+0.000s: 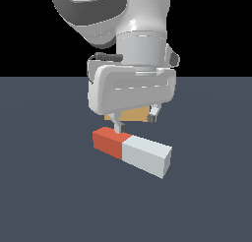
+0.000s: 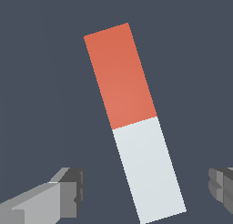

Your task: Insert the peg into the horizontal hole in a box.

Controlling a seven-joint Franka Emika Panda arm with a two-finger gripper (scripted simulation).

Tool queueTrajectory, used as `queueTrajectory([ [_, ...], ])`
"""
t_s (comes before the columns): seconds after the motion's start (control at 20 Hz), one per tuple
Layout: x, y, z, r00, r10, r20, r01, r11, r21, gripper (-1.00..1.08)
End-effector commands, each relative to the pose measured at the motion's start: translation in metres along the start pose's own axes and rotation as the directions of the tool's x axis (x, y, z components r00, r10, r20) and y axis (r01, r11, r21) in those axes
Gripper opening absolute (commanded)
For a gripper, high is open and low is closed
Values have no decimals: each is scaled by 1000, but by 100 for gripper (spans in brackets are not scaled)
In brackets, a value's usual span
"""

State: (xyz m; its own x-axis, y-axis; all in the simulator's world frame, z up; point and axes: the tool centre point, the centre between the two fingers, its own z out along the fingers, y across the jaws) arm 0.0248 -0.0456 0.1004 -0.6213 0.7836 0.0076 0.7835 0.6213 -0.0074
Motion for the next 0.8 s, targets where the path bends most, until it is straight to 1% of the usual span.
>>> queueTrajectory([
  [0.0, -4, 2, 6, 998, -69, 2, 69, 998, -2, 100],
  [0.4, -14, 9, 20, 974, -225, 7, 225, 974, -4, 100],
  [0.75, -17, 12, 25, 958, -287, 9, 287, 958, -5, 100],
])
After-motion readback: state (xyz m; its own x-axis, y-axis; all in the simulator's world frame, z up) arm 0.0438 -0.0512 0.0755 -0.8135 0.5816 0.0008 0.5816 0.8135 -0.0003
